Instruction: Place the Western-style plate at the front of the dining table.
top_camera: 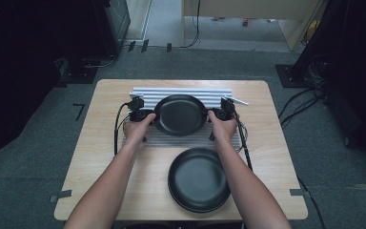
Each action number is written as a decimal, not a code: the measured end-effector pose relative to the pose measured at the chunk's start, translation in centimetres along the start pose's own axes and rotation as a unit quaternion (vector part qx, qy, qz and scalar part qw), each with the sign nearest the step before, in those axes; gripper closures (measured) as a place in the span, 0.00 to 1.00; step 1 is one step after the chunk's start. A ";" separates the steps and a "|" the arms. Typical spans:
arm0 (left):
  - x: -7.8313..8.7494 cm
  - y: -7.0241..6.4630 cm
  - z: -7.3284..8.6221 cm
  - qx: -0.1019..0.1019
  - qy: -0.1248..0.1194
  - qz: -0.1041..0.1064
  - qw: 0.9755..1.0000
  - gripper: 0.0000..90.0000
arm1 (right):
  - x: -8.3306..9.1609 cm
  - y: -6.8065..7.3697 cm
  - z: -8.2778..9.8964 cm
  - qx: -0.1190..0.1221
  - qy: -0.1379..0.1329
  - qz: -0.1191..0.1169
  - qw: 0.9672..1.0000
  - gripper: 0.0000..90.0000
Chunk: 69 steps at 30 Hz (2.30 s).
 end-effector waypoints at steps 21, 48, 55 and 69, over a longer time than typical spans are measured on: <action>-1.5 0.2 0.3 0.009 0.017 -0.004 1.000 0.82 | -1.3 -1.4 -0.1 0.023 0.009 0.028 0.999 0.93; 4.5 0.3 1.3 -0.062 -0.026 0.018 0.998 0.18 | 3.1 -0.3 0.1 0.171 -0.018 0.045 0.984 0.45; 6.4 0.4 1.9 -0.090 -0.046 0.009 0.995 0.14 | 5.4 -0.9 0.1 0.215 -0.038 0.054 0.974 0.31; 9.5 0.1 4.1 -0.108 -0.059 0.027 0.992 0.13 | 9.0 -1.5 1.6 0.233 -0.040 0.033 0.971 0.30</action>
Point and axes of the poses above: each handheld gripper's, and its own axes: x roughly backward along the jaws, z roughly out of its underside, y roughly to its left, the point moved 9 cm from there along -x, roughly forward along the jaws, and after that the axes turned 7 degrees about -x, right-handed, at the moved point
